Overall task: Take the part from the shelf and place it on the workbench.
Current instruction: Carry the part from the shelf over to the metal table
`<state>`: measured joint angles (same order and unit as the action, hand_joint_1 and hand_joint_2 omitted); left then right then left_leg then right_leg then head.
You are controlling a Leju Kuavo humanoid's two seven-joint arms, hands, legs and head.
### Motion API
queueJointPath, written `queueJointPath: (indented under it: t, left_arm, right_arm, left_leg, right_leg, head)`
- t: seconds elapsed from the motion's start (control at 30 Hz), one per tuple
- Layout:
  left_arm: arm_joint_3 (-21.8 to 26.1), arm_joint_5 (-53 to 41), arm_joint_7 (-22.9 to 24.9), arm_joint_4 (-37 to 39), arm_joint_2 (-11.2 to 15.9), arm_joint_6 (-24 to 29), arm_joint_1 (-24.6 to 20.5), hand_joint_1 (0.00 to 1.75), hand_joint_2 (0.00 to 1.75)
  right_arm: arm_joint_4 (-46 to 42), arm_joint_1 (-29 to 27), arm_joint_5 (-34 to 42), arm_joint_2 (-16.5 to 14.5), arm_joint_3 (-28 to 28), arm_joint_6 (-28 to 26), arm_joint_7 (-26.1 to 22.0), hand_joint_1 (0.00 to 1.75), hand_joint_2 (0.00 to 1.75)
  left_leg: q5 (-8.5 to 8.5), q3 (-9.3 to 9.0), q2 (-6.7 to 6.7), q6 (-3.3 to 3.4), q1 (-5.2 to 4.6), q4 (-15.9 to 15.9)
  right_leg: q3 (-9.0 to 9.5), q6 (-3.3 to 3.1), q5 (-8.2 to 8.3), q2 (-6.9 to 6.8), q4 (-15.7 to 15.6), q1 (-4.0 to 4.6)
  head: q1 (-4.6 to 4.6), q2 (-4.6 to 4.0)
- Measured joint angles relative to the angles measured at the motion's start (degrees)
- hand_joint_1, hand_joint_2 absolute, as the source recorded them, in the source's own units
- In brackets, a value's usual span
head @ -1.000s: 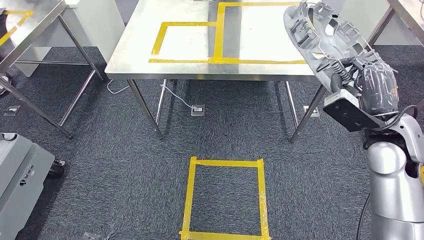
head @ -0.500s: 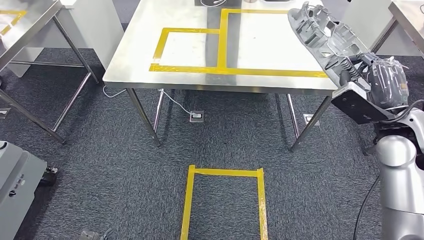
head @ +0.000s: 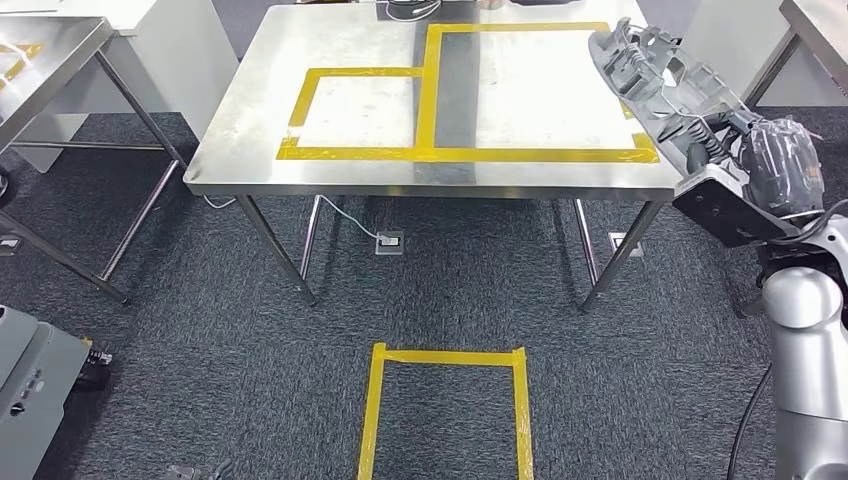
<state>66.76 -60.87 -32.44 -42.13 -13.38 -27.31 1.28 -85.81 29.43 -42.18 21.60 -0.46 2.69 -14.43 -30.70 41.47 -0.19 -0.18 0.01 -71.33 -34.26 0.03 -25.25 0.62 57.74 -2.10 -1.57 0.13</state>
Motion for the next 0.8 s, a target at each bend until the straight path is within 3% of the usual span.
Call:
queueJointPath:
  t: [0.03,0.07,0.1,0.17,0.2,0.23,0.27,0.33,0.4,0.5,0.53,0.57,0.6,0.67,0.7,0.73,0.8]
  left_arm:
    - [-0.1,0.0,-0.1,0.4,0.1,0.1,0.0,0.00,1.75]
    - [-0.2,0.0,-0.1,0.9,0.2,0.3,0.1,0.00,1.75]
    - [-0.3,0.1,-0.2,1.2,0.2,0.4,0.1,0.00,1.75]
    - [-0.3,0.2,-0.3,1.7,0.6,0.8,0.1,0.00,1.75]
    - [-0.3,0.2,-0.3,1.8,0.7,0.9,0.1,0.00,1.75]
    - [-0.4,0.3,-0.3,1.9,0.9,1.0,0.0,0.00,1.75]
    - [-0.6,0.3,-0.3,2.0,1.1,1.1,0.0,0.00,1.75]
    - [-0.8,0.4,-0.3,2.2,1.2,1.2,-0.1,0.00,1.75]
    - [-1.0,0.5,-0.3,2.3,1.2,1.2,-0.2,0.00,1.75]
    - [-1.2,0.7,0.0,2.7,0.9,1.3,-0.6,0.00,1.75]
    - [-1.2,0.8,0.1,2.8,0.7,1.4,-0.6,0.00,1.75]
    - [-1.2,0.8,0.2,2.9,0.6,1.5,-0.6,0.00,1.75]
    - [-1.3,0.9,0.3,3.0,0.5,1.5,-0.6,0.00,1.75]
    - [-1.3,1.0,0.4,3.0,0.4,1.6,-0.7,0.00,1.75]
    - [-1.3,1.0,0.5,3.0,0.4,1.6,-0.7,0.00,1.75]
    - [-1.3,1.1,0.6,3.0,0.5,1.6,-0.7,0.00,1.75]
    - [-1.4,1.2,0.8,3.0,0.5,1.6,-0.8,0.00,1.75]
  right_arm:
    - [0.2,0.1,0.3,0.2,0.1,0.0,-0.3,1.75,1.75]
    - [0.5,0.1,0.7,0.4,0.2,0.0,-0.5,1.75,1.75]
    - [0.7,0.2,1.1,0.5,0.4,0.0,-0.7,1.75,1.75]
    - [1.0,0.3,2.1,0.6,0.8,-0.2,-1.1,1.75,1.75]
    - [1.1,0.3,2.5,0.6,1.0,-0.3,-1.3,1.75,1.75]
    - [1.2,0.4,2.8,0.6,1.2,-0.4,-1.4,1.75,1.75]
    - [1.3,0.3,2.9,0.5,1.5,-0.5,-1.5,1.75,1.75]
    - [1.4,0.3,3.0,0.3,2.0,-0.7,-1.6,1.75,1.75]
    - [1.4,0.3,3.0,0.1,2.4,-0.7,-1.6,1.75,1.75]
    - [1.4,0.3,2.6,-0.3,3.3,-0.7,-1.6,1.75,1.75]
    - [1.4,0.3,2.5,-0.6,3.7,-0.7,-1.6,1.75,1.75]
    - [1.4,0.3,2.4,-0.8,4.1,-0.7,-1.6,1.75,1.75]
    - [1.4,0.3,2.2,-1.0,4.4,-0.7,-1.6,1.75,1.75]
    - [1.6,0.2,2.0,-1.4,5.0,-0.6,-1.5,1.75,1.75]
    - [1.7,0.2,1.9,-1.7,5.3,-0.6,-1.5,1.75,1.75]
    - [1.9,0.2,1.8,-1.9,5.6,-0.5,-1.5,1.75,1.75]
    - [2.1,0.1,1.7,-2.3,6.1,-0.4,-1.6,1.75,1.75]
  left_leg:
    - [-0.30,1.76,0.10,-0.05,0.12,-2.1]
    - [0.57,2.49,0.13,0.19,0.11,-2.1]
    - [2.56,2.17,0.11,0.76,-0.04,0.0]
    - [7.81,-0.50,0.09,3.13,-1.02,7.8]
    - [9.31,-1.79,0.13,4.32,-1.58,11.1]
    - [9.98,-2.93,0.15,5.25,-2.11,13.3]
    - [9.86,-3.75,0.19,5.77,-2.51,14.4]
    - [9.69,-5.72,0.14,6.21,-2.73,16.3]
    - [9.84,-7.57,0.12,6.60,-2.51,18.0]
    - [9.46,-8.52,0.09,6.25,-2.09,18.5]
    - [9.15,-8.66,0.05,5.88,-1.90,18.4]
    - [8.78,-8.82,-0.03,5.44,-1.63,18.3]
    - [8.33,-9.00,-0.12,4.85,-1.23,17.9]
    - [6.93,-9.12,-0.33,3.35,-0.44,16.4]
    - [6.09,-8.90,-0.40,2.61,-0.17,15.2]
    - [5.21,-8.53,-0.45,1.97,-0.10,14.2]
    - [3.92,-8.24,-0.36,1.18,-0.03,12.9]
  right_leg:
    - [0.44,-0.07,-0.39,0.06,0.0,0.17]
    - [1.03,-0.11,-0.82,0.10,0.0,0.42]
    - [1.71,-0.17,-1.27,0.13,-0.1,0.72]
    - [3.08,-0.29,-2.16,0.17,-0.3,1.29]
    - [3.62,-0.28,-2.48,0.21,-0.5,1.45]
    - [4.03,-0.19,-2.72,0.24,-0.9,1.41]
    - [4.38,0.05,-2.69,0.17,-1.0,1.26]
    - [5.04,0.48,-2.67,-0.09,-1.2,0.97]
    - [4.26,0.52,-3.41,-0.33,1.0,0.91]
    - [-2.51,0.71,-6.48,-0.38,11.1,0.64]
    - [-4.71,1.07,-7.05,-0.39,13.7,0.41]
    - [-5.87,1.67,-6.71,-0.40,14.2,0.11]
    - [-5.90,2.59,-5.26,-0.42,12.6,-0.30]
    - [-3.85,4.87,-0.83,-0.51,5.7,-1.23]
    - [-3.03,5.05,0.13,-0.58,2.9,-1.44]
    - [-2.54,4.60,0.57,-0.63,1.5,-1.51]
    - [-2.47,2.45,-0.23,-0.65,1.8,-1.25]
  head:
    - [-0.03,0.00]
    - [-0.03,0.00]
    - [-0.03,0.00]
    - [0.07,0.00]
    - [0.22,0.00]
    - [0.34,0.00]
    - [0.44,0.00]
    - [0.42,0.00]
    - [0.43,0.00]
    - [0.36,0.00]
    - [0.35,0.00]
    - [0.34,0.00]
    - [0.33,0.00]
    - [0.39,0.00]
    - [0.51,0.00]
    - [0.57,0.00]
    - [0.42,0.00]
